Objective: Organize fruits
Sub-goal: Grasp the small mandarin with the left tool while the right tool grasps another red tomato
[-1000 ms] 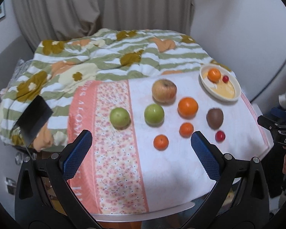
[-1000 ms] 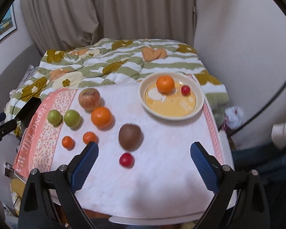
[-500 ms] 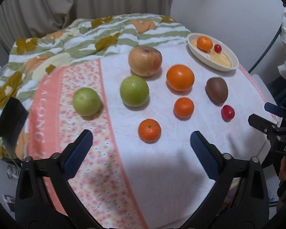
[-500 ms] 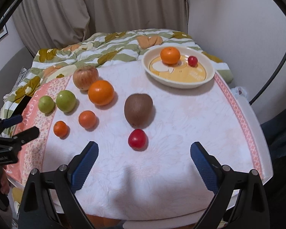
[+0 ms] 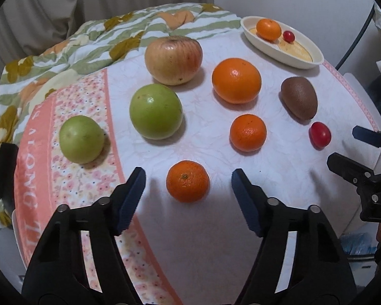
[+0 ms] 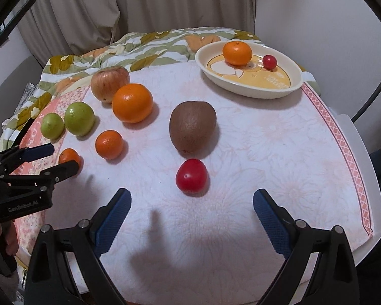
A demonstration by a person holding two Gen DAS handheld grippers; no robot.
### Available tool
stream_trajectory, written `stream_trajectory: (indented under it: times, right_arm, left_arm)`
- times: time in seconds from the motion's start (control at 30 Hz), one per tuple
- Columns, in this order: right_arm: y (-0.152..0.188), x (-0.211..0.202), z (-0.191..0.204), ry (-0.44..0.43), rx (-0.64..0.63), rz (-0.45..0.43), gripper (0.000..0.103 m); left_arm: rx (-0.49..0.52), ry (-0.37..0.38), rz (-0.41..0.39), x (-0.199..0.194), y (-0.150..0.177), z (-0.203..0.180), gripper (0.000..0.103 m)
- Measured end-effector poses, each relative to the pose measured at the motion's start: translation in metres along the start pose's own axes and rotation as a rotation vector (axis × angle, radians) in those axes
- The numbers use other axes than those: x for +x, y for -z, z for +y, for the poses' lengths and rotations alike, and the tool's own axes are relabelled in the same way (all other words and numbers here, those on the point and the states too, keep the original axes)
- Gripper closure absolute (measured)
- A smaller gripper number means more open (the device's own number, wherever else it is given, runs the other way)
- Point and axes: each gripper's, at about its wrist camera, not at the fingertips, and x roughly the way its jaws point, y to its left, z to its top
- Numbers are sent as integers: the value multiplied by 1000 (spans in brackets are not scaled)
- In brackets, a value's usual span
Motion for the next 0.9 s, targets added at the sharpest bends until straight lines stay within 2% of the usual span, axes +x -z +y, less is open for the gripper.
stream_trajectory:
  times: [0.07, 0.13, 0.2, 0.27, 0.33, 0.43, 0.5, 0.63, 0.83, 0.9]
  right_arm:
    - [-1, 4, 0, 0, -2, 7, 8]
    - [-2, 8, 0, -3, 0, 13, 8]
    - [-3, 10, 0, -4, 1, 17, 12]
    - [-5, 13, 0, -5, -3, 23, 14]
    - [-6, 15, 1, -4, -6, 26, 16]
    - [-7, 19, 1, -3, -5, 31, 19]
    - [-7, 20, 2, -7, -3, 36, 27]
    - [-7, 25, 5, -6, -11, 46, 31]
    - [-10, 30, 7, -7, -11, 56, 44]
    - [-11, 32, 6, -4, -12, 62, 56]
  left_arm:
    - [6, -1, 11, 5, -1, 0, 35]
    - [10, 1, 22, 10, -1, 0, 38]
    - [15, -2, 30, 15, -2, -1, 43]
    - [22, -4, 41, 18, -2, -1, 53]
    - [24, 0, 37, 18, -3, -2, 56]
    - [36, -13, 31, 18, -3, -5, 59]
    - [35, -12, 29, 17, -3, -4, 59]
    - [33, -10, 24, 17, -1, -3, 59]
    - [28, -6, 28, 15, 0, -2, 60]
    - [25, -5, 31, 13, 3, 0, 60]
